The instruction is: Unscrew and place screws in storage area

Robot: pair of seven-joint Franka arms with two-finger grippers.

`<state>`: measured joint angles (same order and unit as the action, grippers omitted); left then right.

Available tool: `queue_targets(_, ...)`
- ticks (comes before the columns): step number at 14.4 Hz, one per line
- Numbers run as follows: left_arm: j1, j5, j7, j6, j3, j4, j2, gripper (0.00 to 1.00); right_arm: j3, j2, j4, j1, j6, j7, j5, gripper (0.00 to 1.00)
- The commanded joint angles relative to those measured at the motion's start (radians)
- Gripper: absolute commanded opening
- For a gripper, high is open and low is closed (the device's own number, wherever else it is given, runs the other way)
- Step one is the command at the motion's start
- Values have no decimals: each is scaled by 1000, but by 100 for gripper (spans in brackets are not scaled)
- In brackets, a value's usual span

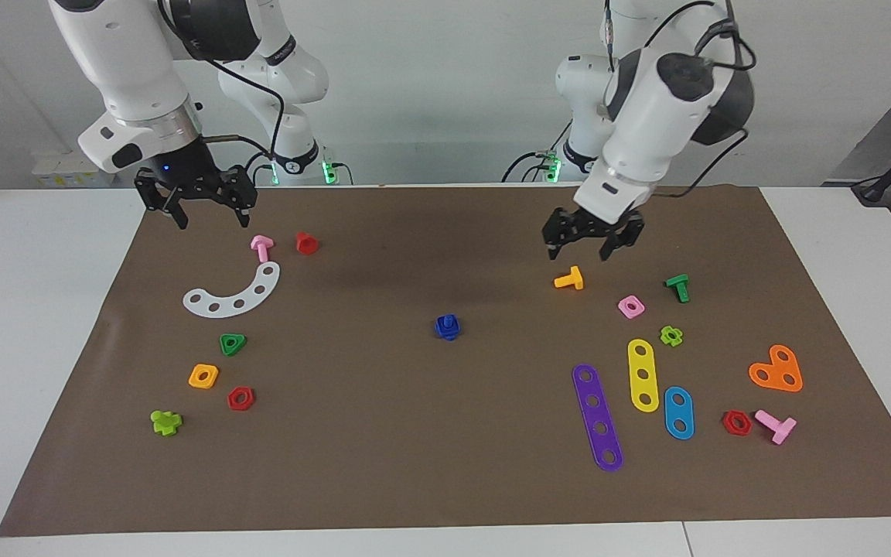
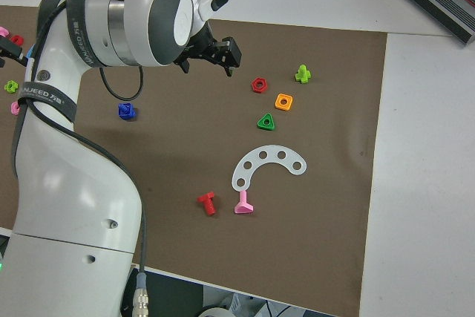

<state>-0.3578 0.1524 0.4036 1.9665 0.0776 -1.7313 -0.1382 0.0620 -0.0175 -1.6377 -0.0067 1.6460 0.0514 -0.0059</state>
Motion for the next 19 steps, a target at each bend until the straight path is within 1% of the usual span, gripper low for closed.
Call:
queue_targets(1,-82,79,90,130,-19,18,-95,95,7,-22,-24,-10,-5,11,0,100)
queue_targets(2,-125,87,125,164,-21,35,-138,92,7,-24,-24,-10,-3,11,0,100)
queue_targets(3,-151,81,151,207,-22,38,-174,92,7,-22,-24,-10,-5,11,0,100)
queue_targets(5,-206,58,158,235,-25,39,-246,92,7,-24,-24,-10,-3,11,0,100)
queue_targets(7,-220,33,159,284,-27,38,-282,90,7,-22,-24,-10,-3,11,0,100)
queue_targets(9,-254,-40,159,298,-27,38,-313,89,7,-24,-24,-10,-3,11,0,100)
queue_targets(11,-260,-53,158,311,-27,38,-317,88,7,-24,-24,-10,-5,11,0,100)
queue_targets(13,-262,-98,158,313,-27,33,-324,87,7,-22,-24,-10,-5,11,0,100)
queue_targets(17,-282,-149,158,342,-27,29,-336,85,7,-22,-24,-10,-3,11,0,100)
queue_targets(19,-283,-151,158,359,-27,33,-343,84,7,-22,-24,-10,-5,11,0,100)
